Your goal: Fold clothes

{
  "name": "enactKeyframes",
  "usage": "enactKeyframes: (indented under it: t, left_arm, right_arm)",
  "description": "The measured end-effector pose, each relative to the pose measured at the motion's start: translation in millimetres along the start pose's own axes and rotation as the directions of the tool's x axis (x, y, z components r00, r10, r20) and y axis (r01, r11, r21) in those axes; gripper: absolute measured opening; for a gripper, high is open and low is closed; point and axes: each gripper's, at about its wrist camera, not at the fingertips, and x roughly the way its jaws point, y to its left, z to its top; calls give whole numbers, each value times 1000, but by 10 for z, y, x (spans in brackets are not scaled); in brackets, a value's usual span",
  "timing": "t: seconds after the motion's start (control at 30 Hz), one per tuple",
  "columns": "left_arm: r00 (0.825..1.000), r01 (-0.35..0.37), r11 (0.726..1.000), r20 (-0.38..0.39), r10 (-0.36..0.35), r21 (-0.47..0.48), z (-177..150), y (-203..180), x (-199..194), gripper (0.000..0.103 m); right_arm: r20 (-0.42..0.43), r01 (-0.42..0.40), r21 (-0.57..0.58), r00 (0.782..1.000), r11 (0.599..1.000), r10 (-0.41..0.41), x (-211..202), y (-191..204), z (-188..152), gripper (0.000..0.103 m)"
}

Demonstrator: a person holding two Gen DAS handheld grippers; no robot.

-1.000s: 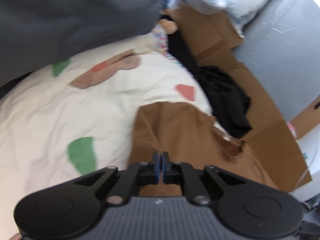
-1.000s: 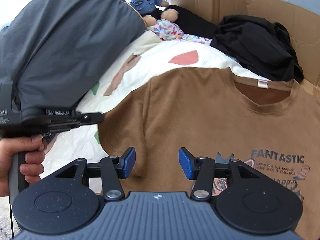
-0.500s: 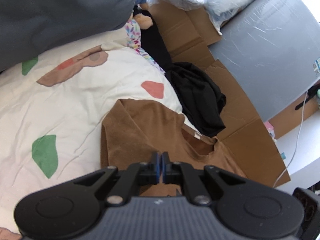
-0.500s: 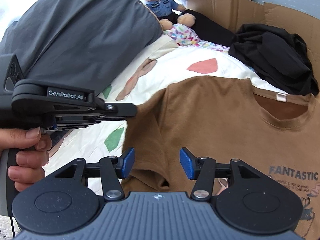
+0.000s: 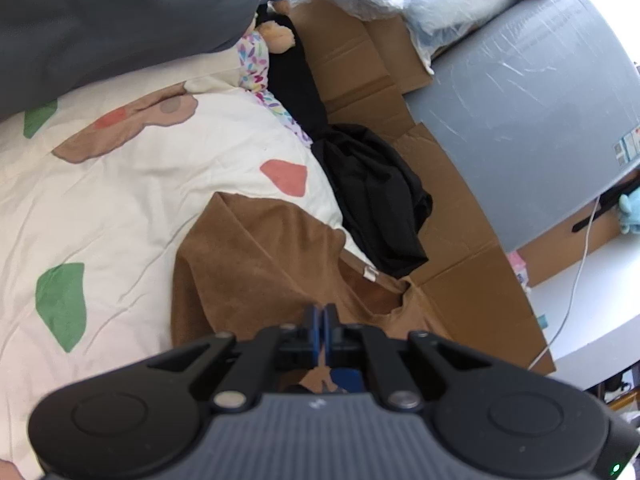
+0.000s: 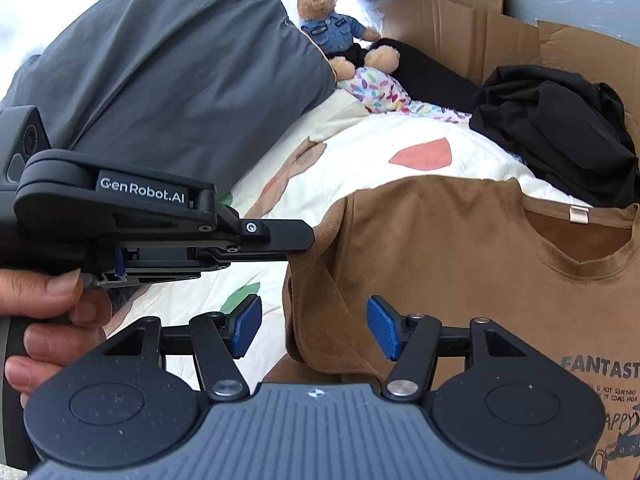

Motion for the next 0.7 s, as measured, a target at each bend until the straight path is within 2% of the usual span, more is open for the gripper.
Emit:
enactKeyframes:
  t: [0.2,0.47,0.5,0.57,0.63,0.7]
  left_arm:
    - [1000,21,1000,-6,-21,-10,-4,-14,25,3]
    - [998,53,999,-33,-53,-11,-45,-57,40,2]
    - [998,55,998,-38,-56,-10,-43,-57,47,3]
    - [997,62,998,-51,-62,-7,-36,-51,73,3]
    - [998,43,999,-52,-42,8,-21,-51,90,8]
    - [999,16,1000,-40,-16,10,17,-20,111,15]
  right_arm:
    - [33,-13,-18,999,1000,14,21,41,34,63]
    - [45,42,-7,998,999,-41,163,37,102,61]
    - [42,47,-6,998,999,-46,185,27,104,58]
    - [31,52,-22,998,998,-51,228,15,106,24]
    - [23,48,-27,999,998,-48,261,-10,104,9]
    - [22,45,-26,999,999,-45,272,-38,114,5]
